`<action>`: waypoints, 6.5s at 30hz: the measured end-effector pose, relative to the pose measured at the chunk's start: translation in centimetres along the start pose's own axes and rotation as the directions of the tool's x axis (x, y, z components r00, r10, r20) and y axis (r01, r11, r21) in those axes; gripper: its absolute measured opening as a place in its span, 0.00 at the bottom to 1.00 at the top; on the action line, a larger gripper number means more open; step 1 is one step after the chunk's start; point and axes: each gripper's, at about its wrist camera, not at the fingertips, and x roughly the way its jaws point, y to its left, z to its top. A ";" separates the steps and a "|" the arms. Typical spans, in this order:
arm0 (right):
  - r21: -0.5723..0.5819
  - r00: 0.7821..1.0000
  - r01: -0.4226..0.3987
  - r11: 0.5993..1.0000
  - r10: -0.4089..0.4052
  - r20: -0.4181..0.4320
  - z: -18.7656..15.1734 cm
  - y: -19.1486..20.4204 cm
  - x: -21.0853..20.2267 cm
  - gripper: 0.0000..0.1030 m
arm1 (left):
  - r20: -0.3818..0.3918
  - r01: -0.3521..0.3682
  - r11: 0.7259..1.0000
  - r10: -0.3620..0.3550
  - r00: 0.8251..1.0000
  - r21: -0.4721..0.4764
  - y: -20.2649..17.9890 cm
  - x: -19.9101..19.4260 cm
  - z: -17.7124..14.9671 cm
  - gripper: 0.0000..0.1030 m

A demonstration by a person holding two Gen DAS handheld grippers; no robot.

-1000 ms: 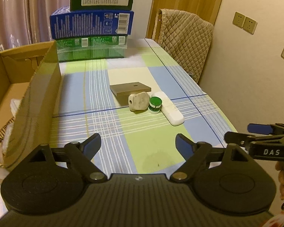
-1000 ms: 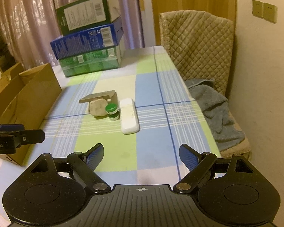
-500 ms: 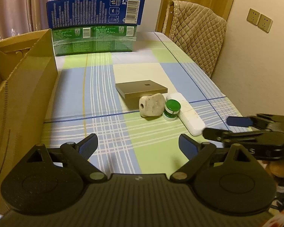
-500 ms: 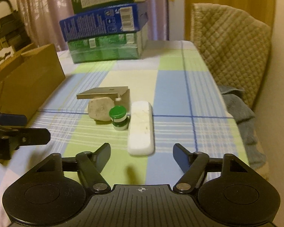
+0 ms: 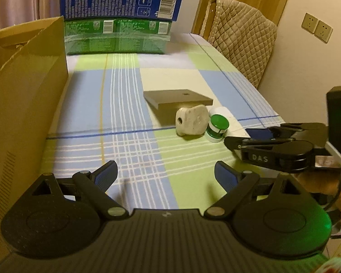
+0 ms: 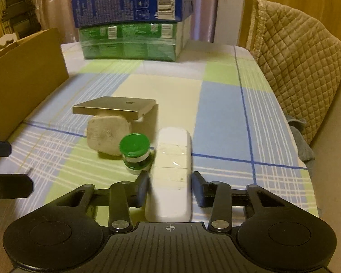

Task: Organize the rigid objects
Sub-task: 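Grasp the white bar with the right gripper while the left grasps the green-capped jar, then lift and carry the green-capped jar and white bar with both grippers over the box, then open both grippers to drop the green-capped jar and white bar into the box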

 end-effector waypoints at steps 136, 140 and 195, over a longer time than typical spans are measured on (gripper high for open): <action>-0.053 0.950 -0.283 0.958 0.288 0.120 8.8 27.0 -13.9 0.36 | 0.168 -0.211 0.977 0.213 0.962 -0.029 18.6 -23.2 1.7 0.24; -0.043 0.950 -0.293 0.955 0.296 0.101 9.0 27.6 -12.5 0.36 | 0.153 -0.211 0.977 0.213 0.965 -0.028 19.6 -22.1 1.9 0.24; 0.033 0.938 -0.346 0.938 0.345 0.036 8.4 29.7 -8.2 0.36 | 0.103 -0.249 0.966 0.255 0.962 -0.061 22.2 -19.3 1.3 0.27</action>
